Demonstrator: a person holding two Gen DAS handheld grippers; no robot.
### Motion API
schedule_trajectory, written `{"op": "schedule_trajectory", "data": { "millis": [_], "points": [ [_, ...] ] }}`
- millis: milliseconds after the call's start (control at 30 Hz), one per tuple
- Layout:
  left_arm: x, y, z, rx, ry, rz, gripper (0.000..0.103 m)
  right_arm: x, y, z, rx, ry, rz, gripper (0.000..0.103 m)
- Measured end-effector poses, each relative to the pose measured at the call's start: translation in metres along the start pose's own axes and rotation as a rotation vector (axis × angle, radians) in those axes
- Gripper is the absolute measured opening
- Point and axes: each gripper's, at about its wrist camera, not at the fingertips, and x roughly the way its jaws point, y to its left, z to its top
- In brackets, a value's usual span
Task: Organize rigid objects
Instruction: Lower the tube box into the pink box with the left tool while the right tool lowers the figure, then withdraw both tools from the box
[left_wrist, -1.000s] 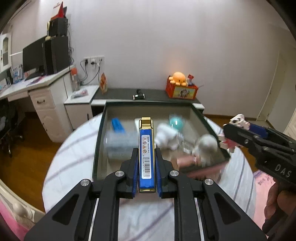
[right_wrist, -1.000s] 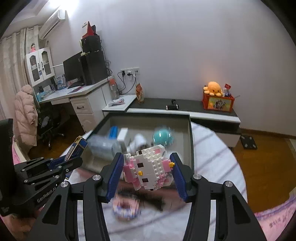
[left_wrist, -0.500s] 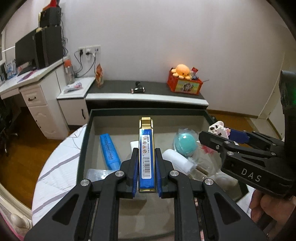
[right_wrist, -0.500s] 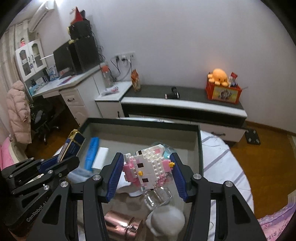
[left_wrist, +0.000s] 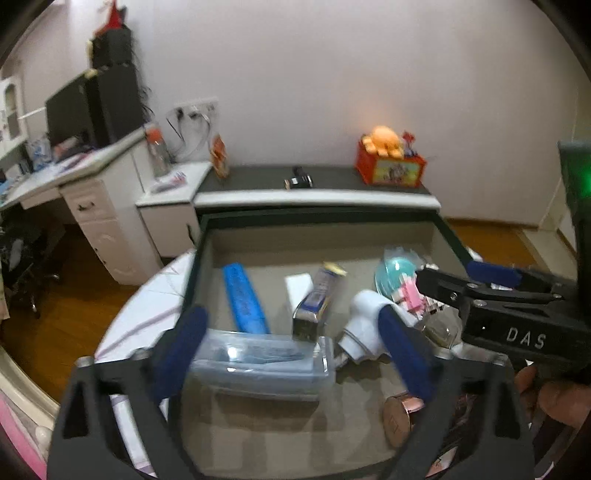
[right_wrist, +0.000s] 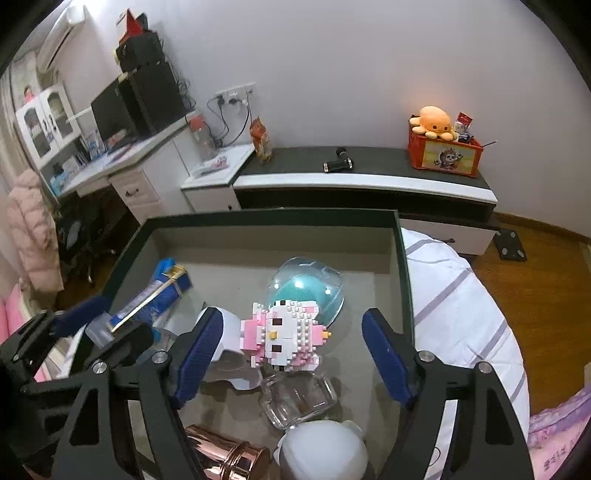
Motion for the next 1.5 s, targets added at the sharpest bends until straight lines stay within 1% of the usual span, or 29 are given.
{"op": "schedule_trajectory", "data": {
  "millis": [33, 67, 100, 267, 467, 600, 700, 900, 1100, 1267, 1367, 1500],
  "points": [
    [-0.006, 0.002, -0.001, -0.001, -0.014, 0.006, 0.102, -0.003, -0.001, -0.001, 0.011, -0.003, 0.007, 0.082],
    [-0.012, 0.004, -0.001, -0.001, -0.024, 0.013, 0.102, -0.006, -0.002, -0.003, 0.023, -0.01, 0.003, 0.085],
    [-0.02, 0.005, -0.003, -0.001, -0.036, 0.021, 0.103, -0.01, -0.002, -0.005, 0.029, -0.021, -0.004, 0.092],
    [-0.053, 0.01, -0.013, -0.017, -0.075, 0.033, 0.103, -0.04, 0.008, -0.017, 0.044, -0.088, -0.008, 0.092],
    [-0.099, 0.01, -0.032, -0.034, -0.124, 0.041, 0.103, -0.091, 0.022, -0.041, 0.066, -0.181, -0.005, 0.092],
    [-0.132, 0.007, -0.045, -0.03, -0.152, 0.057, 0.103, -0.131, 0.031, -0.064, 0.064, -0.241, -0.012, 0.092],
    [-0.155, 0.004, -0.053, -0.02, -0.178, 0.075, 0.103, -0.158, 0.038, -0.084, 0.054, -0.28, -0.037, 0.092],
    [-0.197, 0.003, -0.072, -0.034, -0.218, 0.062, 0.103, -0.196, 0.049, -0.12, 0.035, -0.323, -0.077, 0.092],
    [-0.222, 0.0, -0.097, -0.059, -0.227, 0.049, 0.103, -0.224, 0.057, -0.159, 0.004, -0.356, -0.135, 0.092],
    [-0.234, -0.001, -0.121, -0.076, -0.214, 0.033, 0.103, -0.236, 0.067, -0.185, -0.023, -0.357, -0.153, 0.092],
    [-0.236, -0.001, -0.131, -0.077, -0.204, 0.041, 0.103, -0.238, 0.073, -0.195, -0.04, -0.349, -0.153, 0.092],
    [-0.236, 0.001, -0.143, -0.089, -0.189, 0.047, 0.103, -0.239, 0.078, -0.201, -0.052, -0.345, -0.149, 0.092]
  ]
}}
